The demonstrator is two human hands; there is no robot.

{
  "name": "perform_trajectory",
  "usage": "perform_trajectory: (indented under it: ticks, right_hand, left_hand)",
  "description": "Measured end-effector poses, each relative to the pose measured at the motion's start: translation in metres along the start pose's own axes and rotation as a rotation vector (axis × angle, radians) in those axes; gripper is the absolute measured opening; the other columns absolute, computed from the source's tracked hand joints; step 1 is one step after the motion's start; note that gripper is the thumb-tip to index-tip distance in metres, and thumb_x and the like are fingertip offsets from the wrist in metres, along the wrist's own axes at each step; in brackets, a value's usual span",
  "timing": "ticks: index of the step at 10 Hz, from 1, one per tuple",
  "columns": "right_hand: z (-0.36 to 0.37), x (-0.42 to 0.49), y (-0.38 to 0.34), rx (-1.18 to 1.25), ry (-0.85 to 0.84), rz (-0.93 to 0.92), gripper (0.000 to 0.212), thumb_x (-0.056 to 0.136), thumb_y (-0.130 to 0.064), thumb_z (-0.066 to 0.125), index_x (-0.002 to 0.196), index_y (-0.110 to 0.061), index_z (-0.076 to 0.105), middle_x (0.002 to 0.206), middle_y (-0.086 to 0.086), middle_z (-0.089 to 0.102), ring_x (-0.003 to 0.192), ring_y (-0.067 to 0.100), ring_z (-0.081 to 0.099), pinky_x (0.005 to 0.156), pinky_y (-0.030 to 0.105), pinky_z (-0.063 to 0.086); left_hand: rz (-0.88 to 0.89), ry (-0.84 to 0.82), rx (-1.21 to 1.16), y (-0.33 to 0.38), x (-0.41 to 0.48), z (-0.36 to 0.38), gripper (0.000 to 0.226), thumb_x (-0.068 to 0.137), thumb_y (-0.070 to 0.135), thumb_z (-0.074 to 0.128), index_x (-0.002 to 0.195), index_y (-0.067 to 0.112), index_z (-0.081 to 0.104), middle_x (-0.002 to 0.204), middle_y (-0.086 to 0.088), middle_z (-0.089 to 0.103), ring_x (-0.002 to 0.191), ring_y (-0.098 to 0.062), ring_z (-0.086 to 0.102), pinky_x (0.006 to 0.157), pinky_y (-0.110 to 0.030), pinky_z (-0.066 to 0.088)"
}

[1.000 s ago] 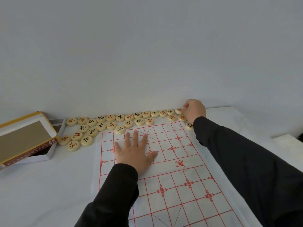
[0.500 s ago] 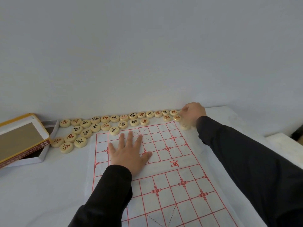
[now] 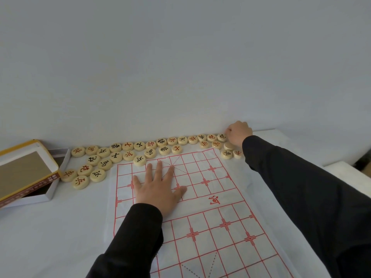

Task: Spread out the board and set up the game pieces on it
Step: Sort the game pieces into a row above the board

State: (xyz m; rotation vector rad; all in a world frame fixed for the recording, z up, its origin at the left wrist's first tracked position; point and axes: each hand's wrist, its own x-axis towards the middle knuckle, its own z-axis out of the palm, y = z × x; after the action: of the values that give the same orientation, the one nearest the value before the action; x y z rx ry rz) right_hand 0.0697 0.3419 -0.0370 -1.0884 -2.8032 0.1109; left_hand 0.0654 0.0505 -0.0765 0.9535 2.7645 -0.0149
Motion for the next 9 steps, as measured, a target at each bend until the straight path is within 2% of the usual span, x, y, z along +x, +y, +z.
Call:
perform_trajectory:
  ticks: [1,2,3,4,5,6,7,8,9]
  right_hand:
    - [-0.005,-0.001,0.012,0.046,0.114,-0.015,0.031,0.098,-0.023,0.039,0.110,-0.007,0.062,0.111,0.014,0.057,0.105,0.030,0.051,0.085,0.037,0.045]
    - [-0.015,-0.004,0.013,0.196,0.034,-0.043,0.027,0.094,-0.028,0.051,0.098,-0.005,0.066,0.101,0.012,0.065,0.092,0.027,0.058,0.073,0.031,0.043]
    - [-0.020,-0.013,0.006,0.105,-0.139,-0.075,0.029,0.086,-0.032,0.061,0.088,-0.003,0.067,0.086,0.013,0.066,0.078,0.023,0.058,0.067,0.030,0.043]
    - [-0.018,-0.021,0.000,0.031,-0.238,-0.086,0.018,0.080,-0.022,0.064,0.086,-0.005,0.067,0.082,0.009,0.065,0.079,0.024,0.062,0.066,0.030,0.045]
    - [-0.016,-0.024,-0.002,0.017,-0.254,-0.074,0.021,0.080,-0.013,0.060,0.097,-0.003,0.068,0.082,0.009,0.062,0.076,0.024,0.059,0.065,0.030,0.044]
    - [-0.015,-0.025,0.000,0.082,-0.240,-0.057,0.029,0.079,-0.008,0.058,0.106,-0.006,0.067,0.099,0.010,0.065,0.090,0.025,0.062,0.075,0.031,0.049]
    - [-0.016,-0.026,0.005,0.288,-0.155,-0.056,0.027,0.080,-0.004,0.060,0.104,-0.011,0.069,0.115,0.007,0.059,0.100,0.022,0.056,0.078,0.027,0.044]
    - [-0.012,-0.033,0.012,0.465,-0.071,-0.042,0.016,0.075,-0.004,0.067,0.090,-0.010,0.070,0.102,0.005,0.062,0.089,0.019,0.055,0.073,0.026,0.043]
    - [-0.002,-0.044,0.019,0.493,-0.042,-0.014,0.010,0.075,-0.009,0.073,0.081,-0.010,0.066,0.085,0.003,0.061,0.083,0.021,0.059,0.072,0.029,0.048]
  left_hand:
    - [-0.001,-0.003,0.001,0.000,0.000,0.000,0.076,0.087,0.070,0.017,0.148,0.033,-0.010,0.156,-0.001,-0.015,0.143,-0.028,-0.015,0.112,-0.058,0.001]
    - [-0.001,-0.003,0.003,0.000,0.000,-0.001,0.076,0.087,0.070,0.017,0.148,0.033,-0.010,0.156,0.000,-0.015,0.143,-0.028,-0.015,0.112,-0.058,0.002]
    - [-0.003,-0.002,0.002,0.000,0.000,-0.001,0.076,0.087,0.069,0.017,0.148,0.033,-0.010,0.156,-0.001,-0.016,0.143,-0.028,-0.015,0.112,-0.058,0.002]
    - [-0.004,0.002,0.005,0.001,-0.001,-0.001,0.075,0.087,0.069,0.017,0.148,0.033,-0.009,0.156,-0.001,-0.015,0.143,-0.028,-0.014,0.112,-0.058,0.002]
    - [-0.005,0.002,0.005,0.000,-0.001,0.000,0.075,0.087,0.069,0.017,0.148,0.033,-0.009,0.156,-0.001,-0.016,0.143,-0.028,-0.014,0.112,-0.058,0.002]
    - [-0.006,0.007,0.000,0.001,-0.001,0.000,0.075,0.087,0.069,0.017,0.148,0.033,-0.009,0.156,0.000,-0.015,0.143,-0.028,-0.015,0.112,-0.058,0.002]
    - [-0.006,0.010,0.001,0.001,0.000,0.000,0.075,0.087,0.069,0.017,0.148,0.033,-0.008,0.156,0.000,-0.015,0.143,-0.028,-0.014,0.112,-0.058,0.002]
    - [-0.007,0.012,0.003,0.000,0.000,0.000,0.075,0.087,0.069,0.017,0.148,0.033,-0.008,0.157,-0.001,-0.014,0.143,-0.028,-0.014,0.112,-0.058,0.003]
    - [-0.008,0.008,0.006,0.001,0.000,-0.001,0.075,0.087,0.069,0.017,0.148,0.033,-0.007,0.157,-0.001,-0.014,0.144,-0.028,-0.013,0.112,-0.058,0.003]
